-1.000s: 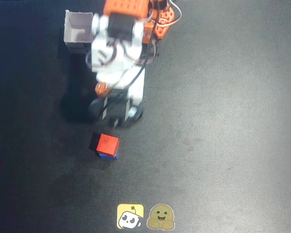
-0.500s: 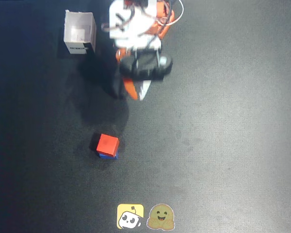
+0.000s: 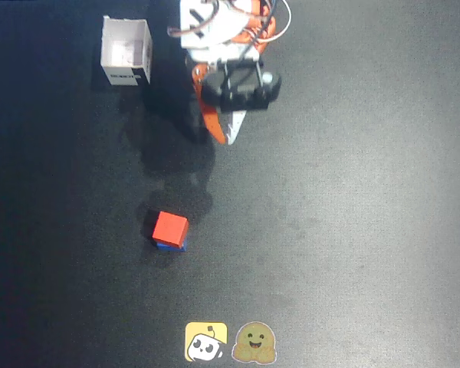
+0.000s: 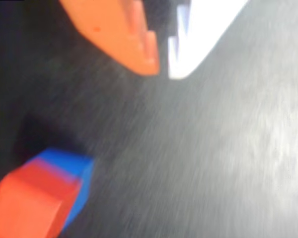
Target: Put the red cube on top of the blue cube.
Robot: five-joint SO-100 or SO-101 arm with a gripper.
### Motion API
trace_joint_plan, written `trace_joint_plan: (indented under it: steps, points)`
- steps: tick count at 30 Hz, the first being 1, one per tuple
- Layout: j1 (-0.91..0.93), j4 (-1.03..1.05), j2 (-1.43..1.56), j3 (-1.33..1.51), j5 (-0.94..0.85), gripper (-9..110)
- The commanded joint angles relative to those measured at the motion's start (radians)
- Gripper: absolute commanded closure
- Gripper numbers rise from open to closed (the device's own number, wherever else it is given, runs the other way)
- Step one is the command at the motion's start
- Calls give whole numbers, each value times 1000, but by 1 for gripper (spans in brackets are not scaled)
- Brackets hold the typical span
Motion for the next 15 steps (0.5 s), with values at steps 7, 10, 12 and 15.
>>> trace_joint_plan:
  steps: [7, 10, 12, 15]
  points:
    - [17, 87, 11, 6, 129, 101]
    - [18, 146, 11, 6, 163, 101]
    - [18, 181, 11, 6, 184, 101]
    - [18, 215, 11, 6, 181, 101]
